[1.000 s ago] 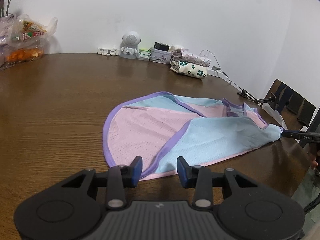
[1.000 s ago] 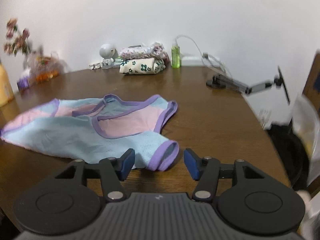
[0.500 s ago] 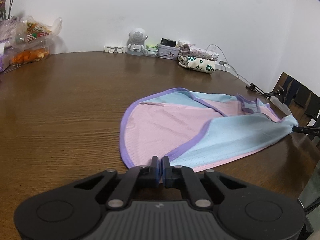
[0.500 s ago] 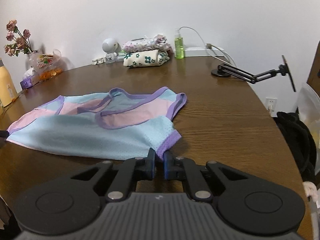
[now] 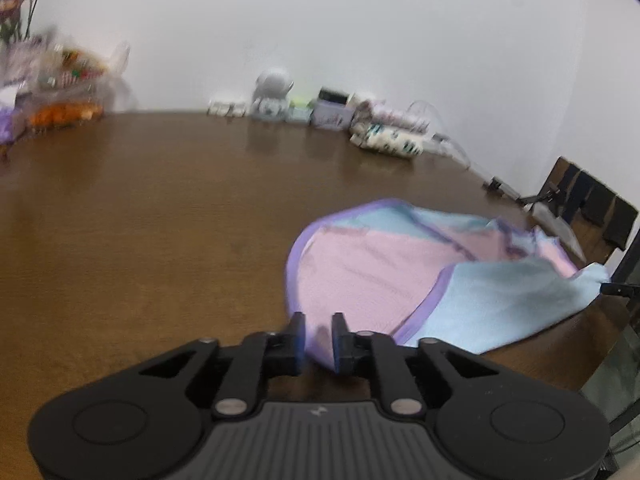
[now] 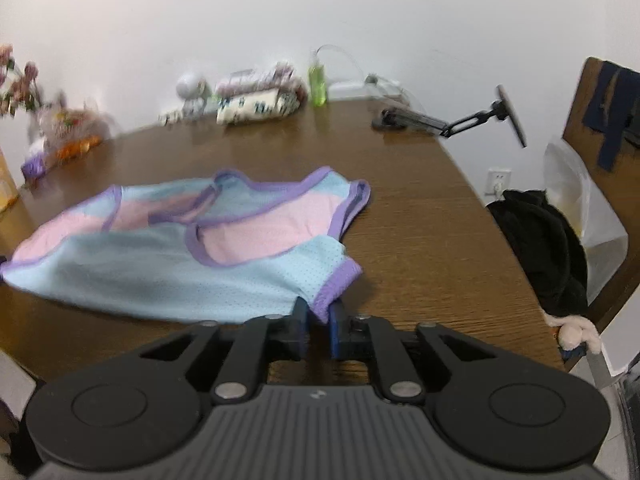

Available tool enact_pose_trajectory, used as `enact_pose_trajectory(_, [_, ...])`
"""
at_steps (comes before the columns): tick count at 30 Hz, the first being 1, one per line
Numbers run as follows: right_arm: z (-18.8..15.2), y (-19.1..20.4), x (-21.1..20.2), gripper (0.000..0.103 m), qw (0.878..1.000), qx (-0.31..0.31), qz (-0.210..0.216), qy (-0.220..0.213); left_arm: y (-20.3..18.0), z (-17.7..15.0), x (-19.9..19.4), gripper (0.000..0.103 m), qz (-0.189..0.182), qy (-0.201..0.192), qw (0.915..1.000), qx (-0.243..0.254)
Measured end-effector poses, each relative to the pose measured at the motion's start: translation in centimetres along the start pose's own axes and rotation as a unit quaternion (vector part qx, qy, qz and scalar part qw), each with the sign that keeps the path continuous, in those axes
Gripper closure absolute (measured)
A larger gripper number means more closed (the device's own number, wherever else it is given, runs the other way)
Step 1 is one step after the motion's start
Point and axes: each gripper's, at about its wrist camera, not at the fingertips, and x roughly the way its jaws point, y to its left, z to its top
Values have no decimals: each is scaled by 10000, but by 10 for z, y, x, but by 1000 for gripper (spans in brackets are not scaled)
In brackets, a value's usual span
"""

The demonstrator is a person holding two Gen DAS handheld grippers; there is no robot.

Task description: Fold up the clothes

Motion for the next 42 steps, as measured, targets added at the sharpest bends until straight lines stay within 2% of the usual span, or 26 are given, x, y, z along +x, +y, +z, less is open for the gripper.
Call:
enact_pose_trajectory(1, [2, -1, -7, 72, 9999, -37, -61, -114, -3, 6, -2, 84, -56, -67, 9999, 70])
enact_pose_trajectory(4, [18, -5, -25, 70, 9985, -136, -235, -468, -13, 33, 4, 62, -130, -192, 9985, 497])
enact_pose_trajectory(7, [50, -6, -13, 66, 9972, -363, -150, -636, -29, 72, 39, 58, -402, -147, 9946, 948])
enact_pose_trajectory(9, [76, 3, 11, 63, 9969, -512, -17, -602, -41, 97, 73, 54, -633, -26, 9920, 1090])
enact_pose_trajectory(10, [90, 9, 26, 55, 9967, -568, 81, -574, -49, 108, 93, 53, -738, 126, 9907, 1134])
enact_pose_trajectory(11, [103, 17, 42, 49, 9968, -612, 205, -474, -56, 118, 113, 53, -789, 320, 9894, 1176])
enact_pose_trajectory(13, [127, 40, 81, 48, 9947, -927, 444, -80, -67, 132, 150, 52, -807, 676, 9865, 1255])
enact_pose_trajectory(16, [147, 78, 128, 48, 9840, -1621, 631, 379, -82, 145, 197, 52, -707, 1123, 9817, 1363])
enact_pose_trajectory(19, [154, 104, 164, 48, 9731, -2037, 778, 743, -85, 144, 222, 53, -818, 1300, 9785, 1375])
enact_pose_trajectory(21, [153, 114, 180, 48, 9685, -2152, 850, 924, -85, 140, 231, 53, -923, 1372, 9766, 1374])
enact_pose_trajectory(24, [150, 114, 197, 52, 9650, -2154, 891, 1201, -83, 131, 238, 56, -889, 1388, 9743, 1534])
enact_pose_trajectory(25, [148, 112, 201, 62, 9643, -2115, 913, 1306, -83, 130, 237, 59, -872, 1378, 9736, 1598])
enact_pose_trajectory(26, [148, 109, 204, 74, 9642, -2037, 957, 1402, -81, 130, 236, 69, -851, 1373, 9735, 1619])
enact_pose_trajectory(27, [147, 106, 207, 78, 9641, -1950, 1005, 1495, -80, 131, 235, 77, -846, 1383, 9734, 1616])
enact_pose_trajectory(28, [148, 101, 208, 83, 9651, -1826, 1109, 1513, -78, 131, 235, 95, -855, 1409, 9731, 1608])
enact_pose_trajectory(29, [147, 97, 209, 89, 9656, -1733, 1181, 1537, -77, 132, 235, 97, -866, 1439, 9727, 1600])
enact_pose_trajectory(32, [145, 94, 203, 96, 9662, -1687, 1299, 1454, -79, 129, 232, 100, -884, 1376, 9716, 1708])
enact_pose_trajectory(42, [152, 91, 168, 97, 9701, -1752, 1390, 940, -85, 130, 197, 101, -929, 1051, 9751, 1718])
